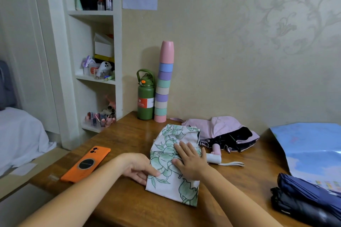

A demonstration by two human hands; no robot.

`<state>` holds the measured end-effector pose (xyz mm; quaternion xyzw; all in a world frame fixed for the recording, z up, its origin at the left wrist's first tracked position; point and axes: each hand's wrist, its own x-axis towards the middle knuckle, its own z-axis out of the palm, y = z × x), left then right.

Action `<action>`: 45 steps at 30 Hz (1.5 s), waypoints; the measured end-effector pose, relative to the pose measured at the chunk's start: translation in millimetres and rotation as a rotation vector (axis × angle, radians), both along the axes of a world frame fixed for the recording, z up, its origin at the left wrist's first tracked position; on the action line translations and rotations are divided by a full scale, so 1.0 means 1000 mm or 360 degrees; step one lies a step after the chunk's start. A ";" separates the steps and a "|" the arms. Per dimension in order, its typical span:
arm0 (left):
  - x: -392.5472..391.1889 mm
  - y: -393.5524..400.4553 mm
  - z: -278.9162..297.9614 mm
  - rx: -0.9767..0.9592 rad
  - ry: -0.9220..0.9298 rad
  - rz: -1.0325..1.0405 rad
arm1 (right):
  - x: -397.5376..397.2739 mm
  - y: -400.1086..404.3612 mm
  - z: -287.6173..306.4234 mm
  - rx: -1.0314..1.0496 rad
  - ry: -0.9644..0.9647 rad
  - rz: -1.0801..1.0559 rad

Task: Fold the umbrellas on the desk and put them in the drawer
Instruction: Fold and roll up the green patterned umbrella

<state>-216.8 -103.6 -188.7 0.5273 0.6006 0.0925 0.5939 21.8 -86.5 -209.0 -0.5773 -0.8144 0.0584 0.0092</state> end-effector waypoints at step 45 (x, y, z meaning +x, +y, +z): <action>0.051 -0.012 -0.066 0.1913 0.1165 -0.0646 | 0.001 0.039 0.006 0.0905 0.1285 -0.0110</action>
